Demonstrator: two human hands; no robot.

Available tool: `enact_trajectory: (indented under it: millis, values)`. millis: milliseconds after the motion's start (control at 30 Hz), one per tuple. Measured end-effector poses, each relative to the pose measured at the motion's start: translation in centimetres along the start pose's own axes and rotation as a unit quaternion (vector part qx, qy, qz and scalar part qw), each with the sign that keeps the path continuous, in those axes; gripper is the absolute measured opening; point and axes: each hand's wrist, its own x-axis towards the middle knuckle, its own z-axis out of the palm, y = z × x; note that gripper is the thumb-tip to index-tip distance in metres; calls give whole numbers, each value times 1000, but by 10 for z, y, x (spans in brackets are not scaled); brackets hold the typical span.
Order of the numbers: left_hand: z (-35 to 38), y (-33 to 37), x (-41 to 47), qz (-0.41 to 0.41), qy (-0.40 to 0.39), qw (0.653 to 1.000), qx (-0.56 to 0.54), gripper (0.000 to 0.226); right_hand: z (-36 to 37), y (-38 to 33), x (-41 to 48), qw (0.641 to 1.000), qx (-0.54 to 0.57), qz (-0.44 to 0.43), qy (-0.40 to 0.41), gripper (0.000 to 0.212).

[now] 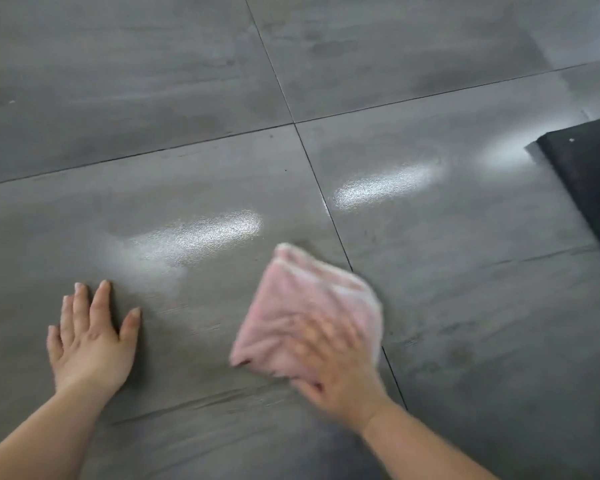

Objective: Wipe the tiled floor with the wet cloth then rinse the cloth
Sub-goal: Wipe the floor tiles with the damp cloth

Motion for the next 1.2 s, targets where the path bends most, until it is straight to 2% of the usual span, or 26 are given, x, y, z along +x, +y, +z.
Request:
enact_trajectory:
  millis: [67, 167, 233, 300, 367, 433, 500, 600, 667, 800, 867, 933, 1000, 1100, 1200]
  values:
    - [-4, -2, 0, 0, -17, 1000, 2, 58, -5, 58, -23, 991, -18, 133, -9, 53]
    - [-4, -2, 0, -4, -31, 1000, 3, 58, -24, 117, -51, 945, 11, 326, -24, 81]
    - [-3, -2, 0, -6, -37, 999, 7, 59, -27, 122, -46, 913, 9, 408, -9, 72]
    - [-4, -1, -1, -8, -43, 999, 12, 58, -29, 95, -19, 895, 14, 444, 27, 59]
    - [-6, -1, -2, -7, -41, 999, 11, 58, -30, 49, 16, 921, -4, 381, 80, 44]
    - [-8, -1, -2, -2, -41, 999, 10, 58, -26, -6, 42, 966, -23, 251, 63, 36]
    - [-11, -2, -3, 3, -46, 999, 13, 59, -13, -52, 53, 990, 1, 132, 43, 43]
    - [-16, -2, -5, 9, -45, 999, 6, 61, -5, -62, 54, 999, 25, 17, 11, 38]
    - [-19, -5, -5, 16, -45, 999, 7, 62, -13, -44, 59, 998, 38, -21, 48, 29]
    - [-32, -4, -2, 25, -74, 996, 34, 60, -34, -11, 80, 997, 80, 8, 14, 31]
    - [-50, 0, 1, 5, -103, 995, -9, 46, -66, -1, 97, 994, 75, 35, -76, 37]
    - [-80, 5, -4, -26, -116, 990, -76, 32, -107, 7, 112, 989, 70, 33, -129, 53]
    - [-117, 4, -20, -45, -103, 988, -106, 27, -158, 7, 121, 965, 106, 111, -211, 42]
    - [-188, -3, -54, -89, -87, 979, -159, 23, -236, -14, 125, 938, 209, 240, -139, 37]
    - [-276, -14, -94, -143, -69, 964, -214, 20, -319, -50, 129, 878, 333, 323, -118, 21]
